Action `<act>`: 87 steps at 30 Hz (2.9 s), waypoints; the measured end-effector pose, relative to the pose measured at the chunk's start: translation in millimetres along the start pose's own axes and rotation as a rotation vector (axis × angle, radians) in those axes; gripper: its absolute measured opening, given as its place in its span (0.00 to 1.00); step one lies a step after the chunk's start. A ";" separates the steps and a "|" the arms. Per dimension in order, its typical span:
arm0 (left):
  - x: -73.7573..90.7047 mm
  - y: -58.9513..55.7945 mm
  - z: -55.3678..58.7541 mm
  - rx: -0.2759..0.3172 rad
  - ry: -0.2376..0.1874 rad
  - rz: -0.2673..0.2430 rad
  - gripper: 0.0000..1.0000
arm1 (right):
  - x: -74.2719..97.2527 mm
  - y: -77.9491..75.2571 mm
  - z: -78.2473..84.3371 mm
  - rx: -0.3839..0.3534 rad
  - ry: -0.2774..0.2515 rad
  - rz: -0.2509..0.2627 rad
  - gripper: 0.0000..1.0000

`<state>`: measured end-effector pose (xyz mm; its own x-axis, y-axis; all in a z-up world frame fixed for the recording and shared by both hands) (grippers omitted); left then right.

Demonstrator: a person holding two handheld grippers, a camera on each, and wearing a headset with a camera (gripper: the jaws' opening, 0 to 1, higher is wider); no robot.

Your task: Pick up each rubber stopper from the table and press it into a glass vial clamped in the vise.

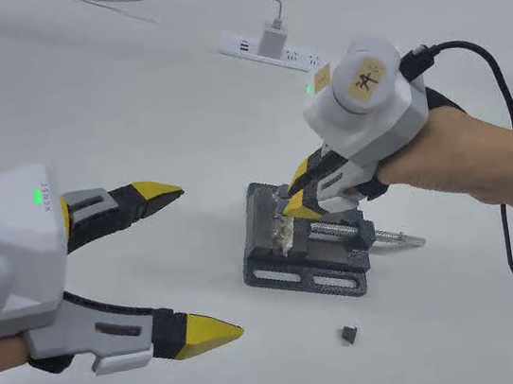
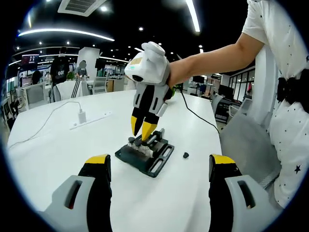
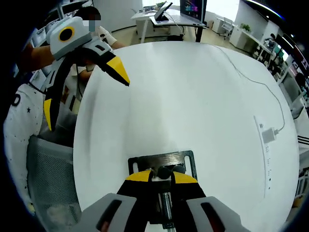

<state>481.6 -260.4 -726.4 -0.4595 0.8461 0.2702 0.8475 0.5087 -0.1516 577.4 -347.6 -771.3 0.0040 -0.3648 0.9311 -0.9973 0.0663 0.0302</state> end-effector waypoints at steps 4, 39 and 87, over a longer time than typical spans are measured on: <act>-0.8 -1.6 -1.3 -0.008 0.008 0.006 0.82 | 8.0 2.7 -1.0 -0.032 -0.055 0.009 0.17; -10.3 -24.7 -10.9 -0.136 0.140 0.091 0.81 | 79.0 52.2 69.7 -0.220 -0.462 0.136 0.73; -154.2 -73.1 67.8 -0.462 0.530 0.458 0.25 | 78.6 111.4 201.6 -0.362 -0.607 0.212 0.94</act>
<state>472.6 -417.2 -821.5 0.0442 0.7074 0.7054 0.9966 -0.0808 0.0186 451.9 -556.2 -768.0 -0.3318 -0.7527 0.5686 -0.8852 0.4567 0.0880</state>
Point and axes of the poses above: the centre of the closed fingertips' face, and the gripper's own axes: x roughly backward along the fingers, y roughly to its left, z roughly out of its underside, the point moved 2 cm from there along x, roughly backward along the fingers
